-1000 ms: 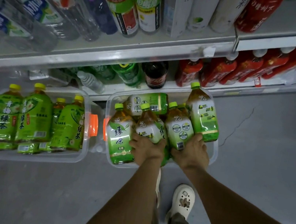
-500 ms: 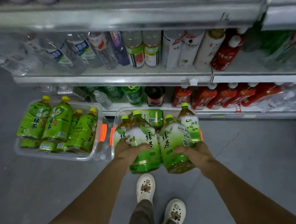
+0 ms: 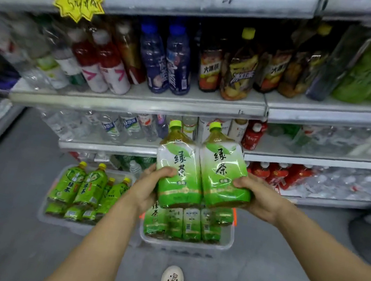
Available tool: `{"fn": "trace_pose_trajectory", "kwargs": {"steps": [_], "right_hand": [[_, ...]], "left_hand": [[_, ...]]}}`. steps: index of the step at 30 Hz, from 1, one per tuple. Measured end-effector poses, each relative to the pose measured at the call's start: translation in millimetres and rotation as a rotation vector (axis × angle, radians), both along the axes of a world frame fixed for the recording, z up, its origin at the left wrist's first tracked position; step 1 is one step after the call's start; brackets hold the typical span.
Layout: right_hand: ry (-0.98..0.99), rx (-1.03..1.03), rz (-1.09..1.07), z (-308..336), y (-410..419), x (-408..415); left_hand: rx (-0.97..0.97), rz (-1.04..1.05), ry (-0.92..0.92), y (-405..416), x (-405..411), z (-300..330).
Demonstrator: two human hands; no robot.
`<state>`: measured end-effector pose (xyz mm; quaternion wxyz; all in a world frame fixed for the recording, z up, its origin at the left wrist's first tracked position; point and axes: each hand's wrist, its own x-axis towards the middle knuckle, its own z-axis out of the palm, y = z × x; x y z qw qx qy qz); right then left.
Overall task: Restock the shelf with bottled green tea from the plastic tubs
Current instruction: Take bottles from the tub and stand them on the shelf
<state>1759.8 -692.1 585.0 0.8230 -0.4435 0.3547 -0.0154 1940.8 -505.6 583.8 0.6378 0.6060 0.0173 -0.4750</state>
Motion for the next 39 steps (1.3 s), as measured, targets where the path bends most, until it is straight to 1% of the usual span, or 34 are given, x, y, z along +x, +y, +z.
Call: {"fn": "trace_pose_trajectory", "kwargs": {"steps": [3,6,11,15,23,27,30,34,39], "right_hand": [[-0.039,-0.035,0.029,38.9,-0.5,4.1],[-0.061,-0.108,-0.009,73.9,0.9,12.4],[-0.154,-0.257,-0.105,123.8,-5.5,28.9],[-0.266,-0.335,-0.18,169.3,-11.4,51.9],[-0.483,-0.456,-0.242,271.1,-12.4,119.7],[-0.592,-0.562,-0.292,322.3,-6.5,154.0],[-0.665,-0.593,-0.329,360.9,-3.4,180.8],[-0.736,-0.678,-0.374,407.9,-3.4,220.0],[-0.754,-0.839,-0.501,462.6,-4.5,275.3]], "left_hand": [[-0.025,-0.013,-0.016,-2.9,-3.0,40.9],[-0.083,0.038,-0.054,-6.7,-5.3,74.2],[-0.177,0.133,-0.229,-9.2,-8.9,131.2],[-0.239,0.163,-0.319,-11.8,9.0,177.0],[-0.413,0.166,-0.511,-18.3,86.0,280.7],[-0.503,0.138,-0.604,-17.2,128.6,328.1],[-0.553,0.154,-0.637,-17.0,161.1,358.0],[-0.619,0.164,-0.672,-17.2,203.9,394.2],[-0.693,0.176,-0.725,-22.4,253.9,431.2]]}}
